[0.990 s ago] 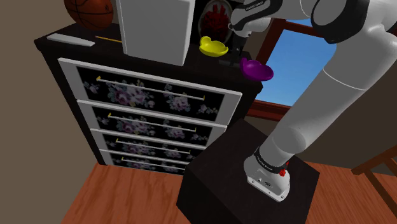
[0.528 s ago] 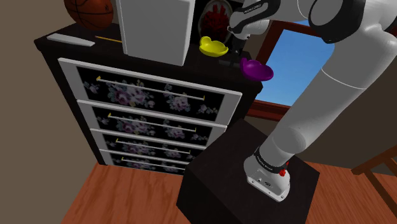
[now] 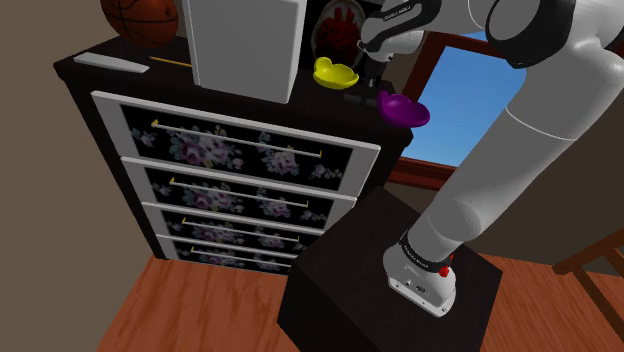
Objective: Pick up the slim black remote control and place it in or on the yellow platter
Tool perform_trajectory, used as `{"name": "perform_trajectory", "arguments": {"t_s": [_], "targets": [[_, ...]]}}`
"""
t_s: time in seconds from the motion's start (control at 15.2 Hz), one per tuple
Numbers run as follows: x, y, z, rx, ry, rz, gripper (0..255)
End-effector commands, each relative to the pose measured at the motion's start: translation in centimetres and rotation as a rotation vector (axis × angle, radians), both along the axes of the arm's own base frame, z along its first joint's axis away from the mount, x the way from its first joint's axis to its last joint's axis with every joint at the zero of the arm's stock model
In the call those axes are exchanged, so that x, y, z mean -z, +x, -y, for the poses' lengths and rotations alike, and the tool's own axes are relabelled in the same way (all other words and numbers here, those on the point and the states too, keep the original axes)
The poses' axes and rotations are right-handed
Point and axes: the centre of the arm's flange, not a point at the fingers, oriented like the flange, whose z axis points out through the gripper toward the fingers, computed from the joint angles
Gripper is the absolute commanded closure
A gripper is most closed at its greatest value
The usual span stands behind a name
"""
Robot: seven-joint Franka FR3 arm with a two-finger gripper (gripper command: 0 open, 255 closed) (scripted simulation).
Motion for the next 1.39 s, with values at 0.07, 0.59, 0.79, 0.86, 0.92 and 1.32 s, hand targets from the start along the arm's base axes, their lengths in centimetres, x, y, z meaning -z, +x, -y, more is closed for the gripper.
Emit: {"name": "perform_trajectory", "arguments": {"t_s": [0.07, 0.59, 0.79, 0.86, 0.92, 1.32], "targets": [[0.2, 0.0, 0.1, 0.001, -0.001, -0.001, 255], [-3.0, 0.0, 0.1, 0.001, -0.001, -0.001, 255], [-4.6, 0.0, 0.1, 0.001, -0.001, -0.001, 255], [-5.1, 0.0, 0.1, 0.001, -0.001, -0.001, 255], [-5.7, 0.0, 0.1, 0.001, -0.001, -0.001, 255], [-8.8, 0.0, 0.1, 0.001, -0.001, -0.001, 255]]}}
